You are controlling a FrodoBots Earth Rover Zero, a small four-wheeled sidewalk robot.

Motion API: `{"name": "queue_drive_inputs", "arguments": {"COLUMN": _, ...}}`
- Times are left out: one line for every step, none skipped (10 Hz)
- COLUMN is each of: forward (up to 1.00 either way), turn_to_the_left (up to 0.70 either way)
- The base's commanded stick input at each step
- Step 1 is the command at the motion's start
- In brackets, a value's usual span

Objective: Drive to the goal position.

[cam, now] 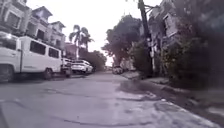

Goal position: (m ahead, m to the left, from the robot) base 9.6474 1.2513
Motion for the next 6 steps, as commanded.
{"name": "queue_drive_inputs", "arguments": {"forward": 0.7, "turn_to_the_left": -0.35}}
{"name": "queue_drive_inputs", "arguments": {"forward": 0.7, "turn_to_the_left": -0.35}}
{"name": "queue_drive_inputs", "arguments": {"forward": 0.7, "turn_to_the_left": -0.35}}
{"name": "queue_drive_inputs", "arguments": {"forward": 0.7, "turn_to_the_left": -0.19}}
{"name": "queue_drive_inputs", "arguments": {"forward": 0.7, "turn_to_the_left": 0.0}}
{"name": "queue_drive_inputs", "arguments": {"forward": 0.7, "turn_to_the_left": 0.0}}
